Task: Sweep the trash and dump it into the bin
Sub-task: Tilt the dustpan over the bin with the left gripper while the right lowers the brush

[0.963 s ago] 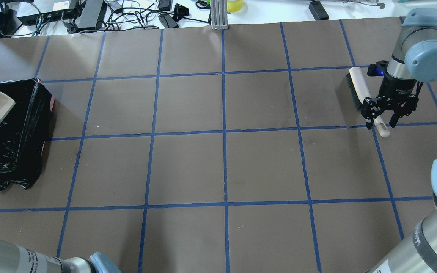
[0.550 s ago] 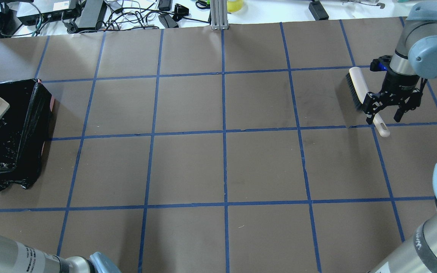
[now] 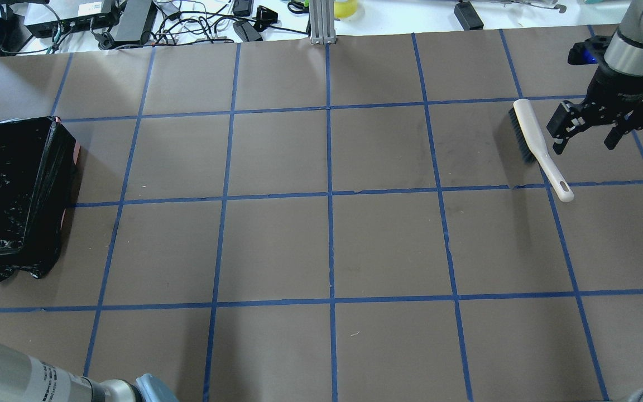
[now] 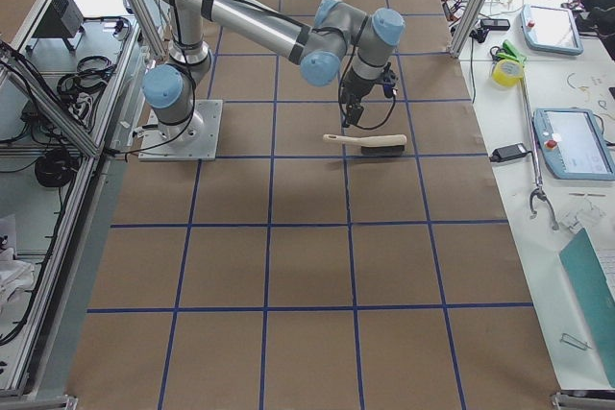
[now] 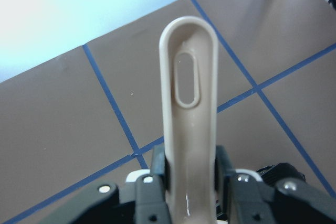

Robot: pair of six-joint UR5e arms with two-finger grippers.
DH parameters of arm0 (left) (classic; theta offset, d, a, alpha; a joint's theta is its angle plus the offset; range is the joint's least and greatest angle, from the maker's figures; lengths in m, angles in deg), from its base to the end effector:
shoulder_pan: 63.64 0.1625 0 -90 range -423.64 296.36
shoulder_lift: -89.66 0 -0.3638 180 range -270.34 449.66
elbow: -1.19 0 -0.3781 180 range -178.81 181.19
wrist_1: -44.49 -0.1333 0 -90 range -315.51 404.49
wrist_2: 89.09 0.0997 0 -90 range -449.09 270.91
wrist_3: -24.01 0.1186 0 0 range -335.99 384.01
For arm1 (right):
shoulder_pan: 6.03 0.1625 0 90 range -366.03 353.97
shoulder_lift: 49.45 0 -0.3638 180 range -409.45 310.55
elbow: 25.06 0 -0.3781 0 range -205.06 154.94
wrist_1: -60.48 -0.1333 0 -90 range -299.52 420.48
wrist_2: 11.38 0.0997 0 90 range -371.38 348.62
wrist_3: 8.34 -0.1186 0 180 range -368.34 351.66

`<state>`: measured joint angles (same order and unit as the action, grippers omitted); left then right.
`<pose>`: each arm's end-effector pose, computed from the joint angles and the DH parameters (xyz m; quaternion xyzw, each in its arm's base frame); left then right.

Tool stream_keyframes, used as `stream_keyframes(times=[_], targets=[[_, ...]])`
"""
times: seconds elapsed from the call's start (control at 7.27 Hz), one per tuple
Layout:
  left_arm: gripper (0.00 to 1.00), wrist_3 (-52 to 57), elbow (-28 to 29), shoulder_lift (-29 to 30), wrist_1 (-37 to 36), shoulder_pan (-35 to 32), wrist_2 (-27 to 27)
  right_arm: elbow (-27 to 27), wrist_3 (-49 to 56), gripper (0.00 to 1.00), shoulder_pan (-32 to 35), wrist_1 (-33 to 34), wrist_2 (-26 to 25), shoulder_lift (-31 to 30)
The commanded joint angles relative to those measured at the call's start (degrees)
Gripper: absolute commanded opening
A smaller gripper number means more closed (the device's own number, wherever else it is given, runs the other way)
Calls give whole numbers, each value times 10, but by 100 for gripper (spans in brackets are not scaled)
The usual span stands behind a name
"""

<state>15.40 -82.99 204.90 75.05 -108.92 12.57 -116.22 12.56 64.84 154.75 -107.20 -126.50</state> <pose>0.3887 -0.5479 0.3410 -0.4506 0.8198 -0.2941 0.1963 -0.0579 -0.5370 0.2916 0.0197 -0.9948 -0.0978 0.0182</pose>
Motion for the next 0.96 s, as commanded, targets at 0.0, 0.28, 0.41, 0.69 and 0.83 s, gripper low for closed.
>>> stream_keyframes(times=[0.0, 0.28, 0.41, 0.69, 0.83], targets=[[0, 35, -22, -10, -79, -46, 43, 19, -7, 100, 38, -33, 10, -42], [0, 67, -56, -12, -165, -55, 51, 29, -71, 100, 77, -89, 11, -81], [0, 92, -76, -17, -206, -56, 61, 29, -103, 100, 99, -115, 12, -106], [0, 118, -81, -24, -218, -56, 61, 31, -140, 100, 153, -117, 14, -146], [0, 127, -81, -23, -232, -56, 61, 31, -147, 100, 160, -124, 14, -154]])
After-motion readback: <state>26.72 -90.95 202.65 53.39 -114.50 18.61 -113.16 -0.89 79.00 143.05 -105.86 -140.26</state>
